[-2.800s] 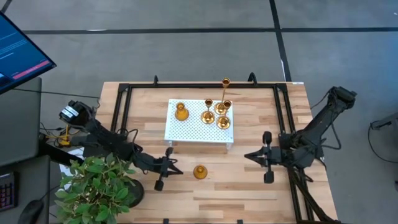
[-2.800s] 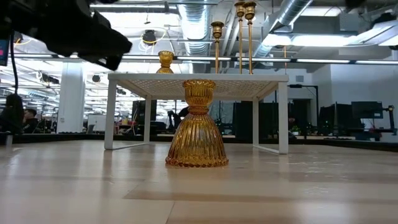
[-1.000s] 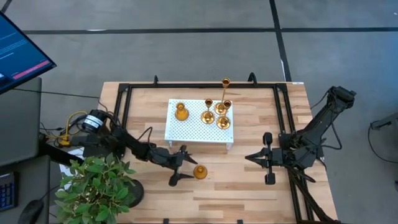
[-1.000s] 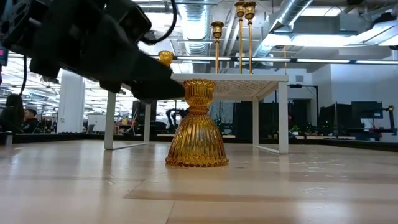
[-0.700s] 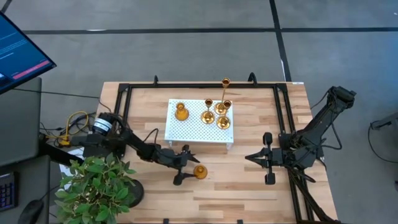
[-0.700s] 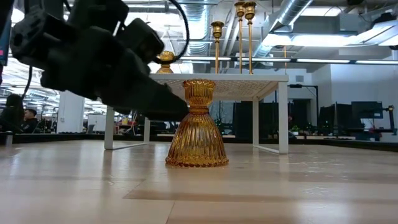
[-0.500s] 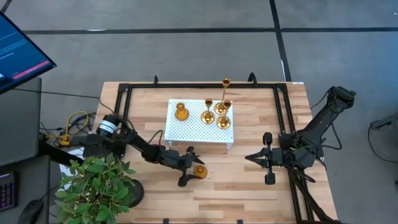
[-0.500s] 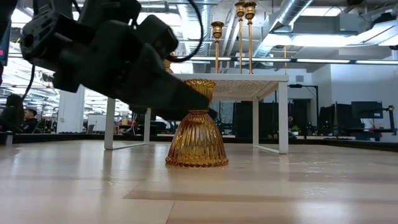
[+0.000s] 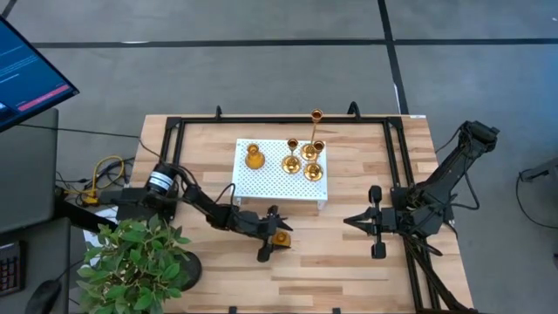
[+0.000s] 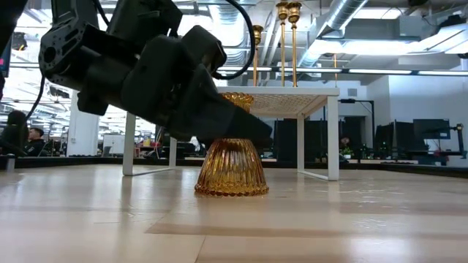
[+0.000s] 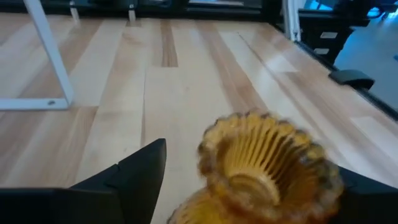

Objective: Pick & Place candle stick holders
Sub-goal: Put the brown vase candle holder on the shelf

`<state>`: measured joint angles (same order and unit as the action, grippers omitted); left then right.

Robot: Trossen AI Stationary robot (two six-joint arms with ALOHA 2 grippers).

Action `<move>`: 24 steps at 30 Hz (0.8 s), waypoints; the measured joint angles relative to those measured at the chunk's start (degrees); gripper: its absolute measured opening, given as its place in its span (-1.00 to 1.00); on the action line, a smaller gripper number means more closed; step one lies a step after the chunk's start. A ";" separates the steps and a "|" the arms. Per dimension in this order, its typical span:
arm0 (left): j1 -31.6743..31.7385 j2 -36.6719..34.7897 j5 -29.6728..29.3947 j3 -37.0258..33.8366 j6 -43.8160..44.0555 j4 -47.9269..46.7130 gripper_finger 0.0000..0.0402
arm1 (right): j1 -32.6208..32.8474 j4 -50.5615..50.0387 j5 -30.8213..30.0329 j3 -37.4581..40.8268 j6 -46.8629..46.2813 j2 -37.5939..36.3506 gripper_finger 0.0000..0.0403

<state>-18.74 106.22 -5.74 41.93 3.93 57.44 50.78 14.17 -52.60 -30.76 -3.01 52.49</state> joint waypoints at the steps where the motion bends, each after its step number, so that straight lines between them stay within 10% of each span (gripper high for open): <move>1: -0.02 -0.10 0.02 0.00 0.08 0.14 0.39 | -0.02 0.00 0.00 0.00 0.00 0.00 -1.00; 24: 0.15 -0.13 -0.28 0.00 0.89 0.40 -0.25 | 0.00 -0.02 0.00 0.00 0.00 0.00 -1.00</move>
<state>-18.60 106.08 -6.02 41.93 4.82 57.84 50.78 14.15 -52.60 -30.76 -3.01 52.49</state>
